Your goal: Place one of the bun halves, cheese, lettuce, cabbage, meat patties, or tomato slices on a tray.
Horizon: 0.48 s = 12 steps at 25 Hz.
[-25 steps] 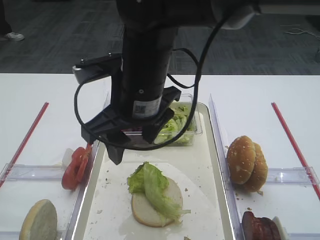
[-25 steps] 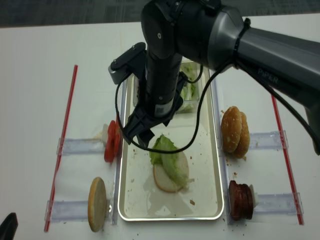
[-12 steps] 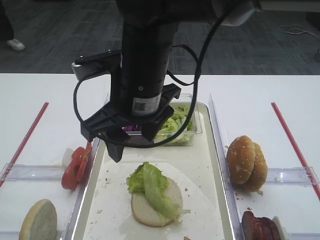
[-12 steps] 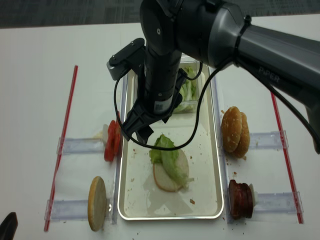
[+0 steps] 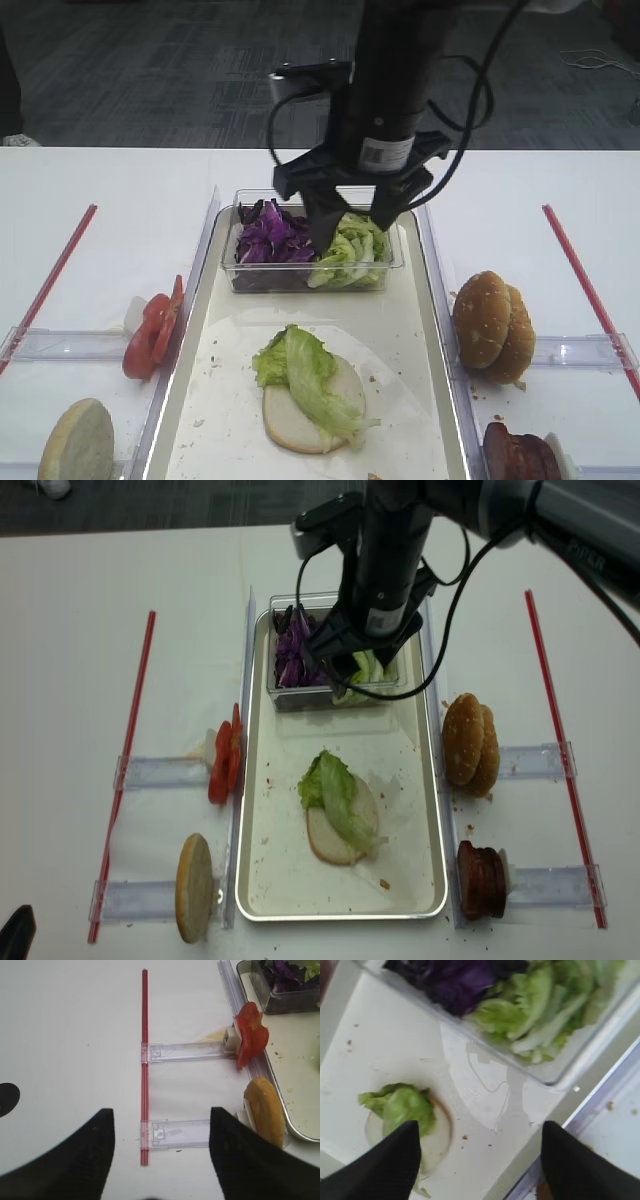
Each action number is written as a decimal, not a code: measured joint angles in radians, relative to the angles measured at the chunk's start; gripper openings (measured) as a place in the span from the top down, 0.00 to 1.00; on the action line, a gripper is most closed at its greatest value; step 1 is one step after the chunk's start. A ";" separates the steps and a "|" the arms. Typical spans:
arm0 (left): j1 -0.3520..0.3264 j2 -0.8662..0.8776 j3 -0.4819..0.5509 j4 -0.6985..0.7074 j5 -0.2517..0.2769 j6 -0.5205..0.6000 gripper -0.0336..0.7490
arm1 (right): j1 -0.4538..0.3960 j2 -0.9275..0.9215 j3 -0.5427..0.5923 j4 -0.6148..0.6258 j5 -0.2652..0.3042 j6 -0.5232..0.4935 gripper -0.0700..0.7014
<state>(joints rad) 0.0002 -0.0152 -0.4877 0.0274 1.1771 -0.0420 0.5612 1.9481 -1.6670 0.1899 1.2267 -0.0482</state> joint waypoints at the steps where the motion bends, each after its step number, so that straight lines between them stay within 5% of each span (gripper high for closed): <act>1: 0.000 0.000 0.000 0.000 0.000 0.000 0.42 | -0.025 0.000 0.000 -0.005 0.000 0.000 0.25; 12: 0.000 0.000 0.000 0.000 0.000 0.000 0.42 | -0.339 0.000 0.000 -0.028 0.000 0.000 0.26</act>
<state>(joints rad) 0.0002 -0.0152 -0.4877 0.0274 1.1771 -0.0420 0.2223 1.9481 -1.6670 0.1617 1.2267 -0.0482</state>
